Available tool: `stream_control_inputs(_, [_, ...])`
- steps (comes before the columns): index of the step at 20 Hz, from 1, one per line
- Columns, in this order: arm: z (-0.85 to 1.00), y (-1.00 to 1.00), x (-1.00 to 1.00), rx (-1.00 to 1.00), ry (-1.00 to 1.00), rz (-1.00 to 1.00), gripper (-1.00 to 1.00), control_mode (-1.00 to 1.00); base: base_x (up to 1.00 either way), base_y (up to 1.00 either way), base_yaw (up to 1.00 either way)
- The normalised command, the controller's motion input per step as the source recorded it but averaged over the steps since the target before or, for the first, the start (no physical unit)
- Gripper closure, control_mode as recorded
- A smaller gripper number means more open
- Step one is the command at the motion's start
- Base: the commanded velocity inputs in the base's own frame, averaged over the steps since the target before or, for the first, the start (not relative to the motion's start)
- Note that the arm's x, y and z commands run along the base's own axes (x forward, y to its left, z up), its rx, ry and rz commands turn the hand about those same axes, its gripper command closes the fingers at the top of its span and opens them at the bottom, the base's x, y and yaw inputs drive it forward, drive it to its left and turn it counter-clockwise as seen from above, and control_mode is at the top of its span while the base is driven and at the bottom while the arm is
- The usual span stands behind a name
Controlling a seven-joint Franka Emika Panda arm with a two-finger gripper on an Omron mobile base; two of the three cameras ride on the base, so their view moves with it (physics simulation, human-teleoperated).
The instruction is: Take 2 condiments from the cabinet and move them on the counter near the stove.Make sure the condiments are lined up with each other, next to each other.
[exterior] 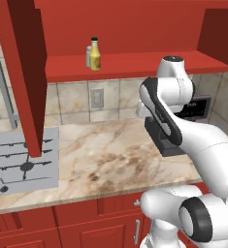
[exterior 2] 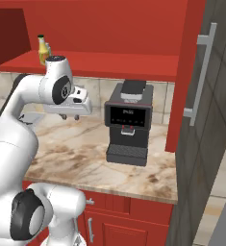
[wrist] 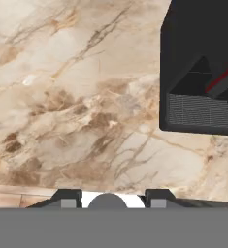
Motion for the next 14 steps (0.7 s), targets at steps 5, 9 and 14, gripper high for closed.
stream_control_inputs(5, [0.11,0.1,-0.26,0.0,-0.39,0.05,-1.0,-1.0,0.0,0.0,0.0])
stream_control_inputs(9, [0.49,0.17,-0.14,0.05,-0.71,0.2,-1.0,-1.0,0.0,0.0,0.0])
stream_control_inputs(14, [0.38,0.42,0.0,0.11,-0.59,0.24,-1.0,-1.0,0.0,0.0,0.0])
